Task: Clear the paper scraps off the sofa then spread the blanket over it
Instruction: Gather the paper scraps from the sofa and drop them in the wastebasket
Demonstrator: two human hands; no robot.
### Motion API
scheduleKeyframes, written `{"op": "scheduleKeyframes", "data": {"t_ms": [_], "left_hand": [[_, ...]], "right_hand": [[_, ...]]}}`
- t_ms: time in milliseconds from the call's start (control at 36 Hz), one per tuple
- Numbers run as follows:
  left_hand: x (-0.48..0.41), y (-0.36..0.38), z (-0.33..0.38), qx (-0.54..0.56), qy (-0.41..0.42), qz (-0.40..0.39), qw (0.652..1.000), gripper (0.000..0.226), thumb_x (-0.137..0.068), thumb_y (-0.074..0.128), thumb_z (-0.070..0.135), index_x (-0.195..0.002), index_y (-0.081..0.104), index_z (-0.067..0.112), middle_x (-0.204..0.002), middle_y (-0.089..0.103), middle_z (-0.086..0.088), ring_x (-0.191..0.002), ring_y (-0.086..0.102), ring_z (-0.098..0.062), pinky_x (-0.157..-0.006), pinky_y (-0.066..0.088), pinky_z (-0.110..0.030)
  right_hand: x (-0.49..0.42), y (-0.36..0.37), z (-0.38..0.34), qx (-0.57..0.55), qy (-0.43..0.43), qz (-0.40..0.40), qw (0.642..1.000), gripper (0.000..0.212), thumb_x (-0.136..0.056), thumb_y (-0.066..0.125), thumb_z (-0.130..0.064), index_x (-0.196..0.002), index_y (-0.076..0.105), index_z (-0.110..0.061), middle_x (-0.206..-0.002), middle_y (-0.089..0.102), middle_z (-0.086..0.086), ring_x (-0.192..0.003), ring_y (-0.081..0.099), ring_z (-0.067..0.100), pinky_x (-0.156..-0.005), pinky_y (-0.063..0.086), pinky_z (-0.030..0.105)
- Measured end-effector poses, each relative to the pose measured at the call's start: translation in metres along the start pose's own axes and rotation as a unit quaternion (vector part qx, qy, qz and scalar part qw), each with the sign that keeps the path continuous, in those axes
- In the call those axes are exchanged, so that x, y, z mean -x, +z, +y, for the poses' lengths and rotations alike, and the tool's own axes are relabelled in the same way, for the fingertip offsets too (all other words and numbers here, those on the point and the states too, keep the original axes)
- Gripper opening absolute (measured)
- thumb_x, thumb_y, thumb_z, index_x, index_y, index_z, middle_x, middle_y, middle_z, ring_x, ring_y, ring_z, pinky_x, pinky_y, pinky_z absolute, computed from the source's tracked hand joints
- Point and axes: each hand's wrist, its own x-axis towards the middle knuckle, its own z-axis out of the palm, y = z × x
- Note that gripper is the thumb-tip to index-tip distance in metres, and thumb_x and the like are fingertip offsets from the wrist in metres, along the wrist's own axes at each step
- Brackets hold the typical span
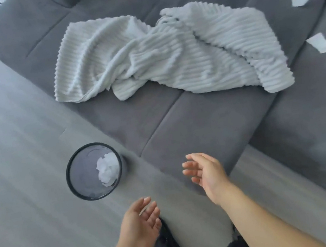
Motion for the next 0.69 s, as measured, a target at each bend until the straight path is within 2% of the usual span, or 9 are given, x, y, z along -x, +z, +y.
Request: {"op": "scheduleKeyframes", "data": {"t_ms": [167,333,445,556,695], "left_hand": [[0.006,0.115,-0.099,-0.090,-0.006,-0.026,0.996,0.017,-0.099,0.056,0.026,-0.098,0.065,0.011,-0.085,0.066,-0.007,-0.074,0.061,-0.020,-0.061,0.041,-0.029],[0.002,0.248,-0.194,-0.140,0.034,-0.076,0.987,0.020,-0.099,0.054,0.028,-0.092,0.067,0.014,-0.079,0.069,-0.003,-0.073,0.062,-0.018,-0.063,0.041,-0.029],[-0.003,0.343,-0.272,-0.161,0.034,-0.121,0.979,0.017,-0.098,0.054,0.028,-0.092,0.066,0.016,-0.076,0.069,-0.001,-0.071,0.063,-0.017,-0.064,0.042,-0.029],[0.004,0.436,-0.346,-0.191,0.011,-0.173,0.966,0.017,-0.098,0.054,0.027,-0.088,0.065,0.018,-0.077,0.068,0.000,-0.071,0.063,-0.016,-0.064,0.043,-0.027],[0.020,0.530,-0.401,-0.271,0.013,-0.257,0.927,0.013,-0.095,0.059,0.027,-0.090,0.069,0.019,-0.079,0.071,0.001,-0.065,0.068,-0.014,-0.060,0.046,-0.027]], "right_hand": [[0.006,-0.161,-0.028,-0.134,-0.044,0.059,0.988,0.014,-0.094,0.060,-0.026,-0.095,0.073,-0.021,-0.087,0.076,0.003,-0.071,0.072,0.015,-0.060,0.042,0.027],[0.004,-0.318,-0.057,-0.205,-0.074,0.070,0.974,0.015,-0.096,0.058,-0.024,-0.096,0.073,-0.022,-0.086,0.076,0.001,-0.069,0.071,0.014,-0.058,0.042,0.025],[0.006,-0.432,-0.084,-0.223,-0.105,0.093,0.965,0.015,-0.098,0.055,-0.020,-0.098,0.071,-0.019,-0.082,0.075,0.000,-0.065,0.069,0.012,-0.057,0.040,0.025],[0.012,-0.537,-0.111,-0.246,-0.131,0.156,0.948,0.014,-0.098,0.057,-0.019,-0.096,0.071,-0.017,-0.078,0.074,0.002,-0.064,0.068,0.014,-0.056,0.040,0.025],[0.007,-0.617,-0.140,-0.240,-0.150,0.208,0.936,0.007,-0.093,0.064,-0.019,-0.093,0.071,-0.019,-0.080,0.074,0.002,-0.066,0.069,0.014,-0.061,0.043,0.027]]}}
